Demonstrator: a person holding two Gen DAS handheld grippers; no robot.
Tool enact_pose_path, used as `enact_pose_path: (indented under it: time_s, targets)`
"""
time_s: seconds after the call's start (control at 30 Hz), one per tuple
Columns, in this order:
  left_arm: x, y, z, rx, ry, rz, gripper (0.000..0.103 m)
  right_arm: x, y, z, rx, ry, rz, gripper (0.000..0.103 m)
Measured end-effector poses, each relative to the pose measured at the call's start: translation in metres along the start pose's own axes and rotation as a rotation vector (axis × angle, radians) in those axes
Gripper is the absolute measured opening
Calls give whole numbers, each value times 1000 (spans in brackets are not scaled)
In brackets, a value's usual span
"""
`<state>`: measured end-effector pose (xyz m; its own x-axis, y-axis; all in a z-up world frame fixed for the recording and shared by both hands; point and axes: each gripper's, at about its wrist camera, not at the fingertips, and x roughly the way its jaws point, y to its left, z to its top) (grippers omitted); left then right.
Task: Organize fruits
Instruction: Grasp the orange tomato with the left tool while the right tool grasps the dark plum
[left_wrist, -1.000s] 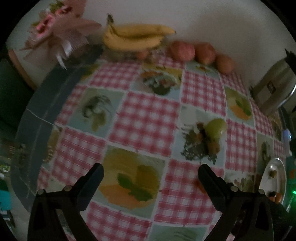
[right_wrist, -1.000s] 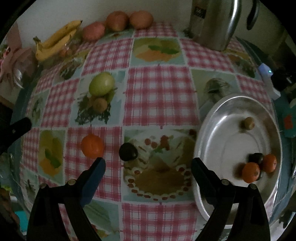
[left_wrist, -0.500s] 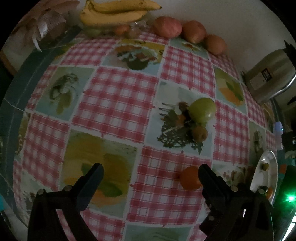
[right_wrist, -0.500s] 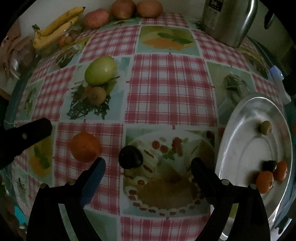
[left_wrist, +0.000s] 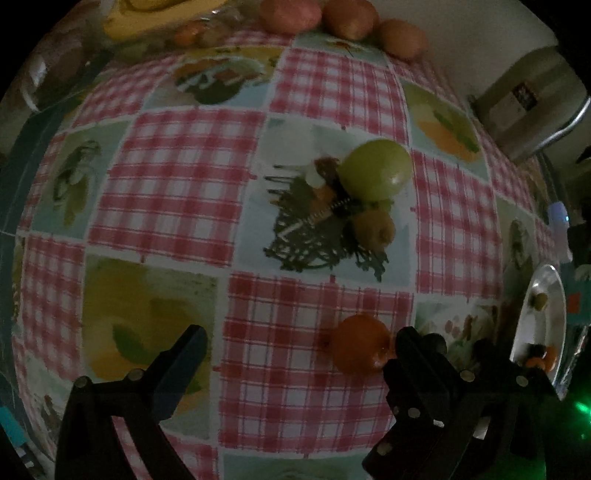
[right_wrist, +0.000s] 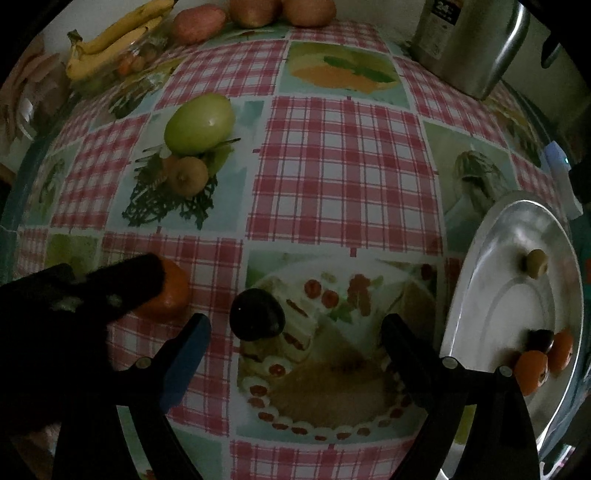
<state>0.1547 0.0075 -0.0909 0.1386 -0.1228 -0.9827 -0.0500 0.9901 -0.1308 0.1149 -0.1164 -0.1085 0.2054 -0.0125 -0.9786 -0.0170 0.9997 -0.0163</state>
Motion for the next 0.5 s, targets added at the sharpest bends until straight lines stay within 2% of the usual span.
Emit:
enact_pose_path:
  time_s: [0.1, 0.2, 0.5]
  targets:
    - [6, -6, 0, 11, 12, 1, 103, 2, 2, -1, -8, -2, -6, 94]
    - [14, -11, 0, 15, 16, 34, 103, 2, 2, 0, -9, -3, -7, 94]
    - [10, 9, 5, -69, -3, -15, 103, 3, 2, -1, -12, -8, -8, 94]
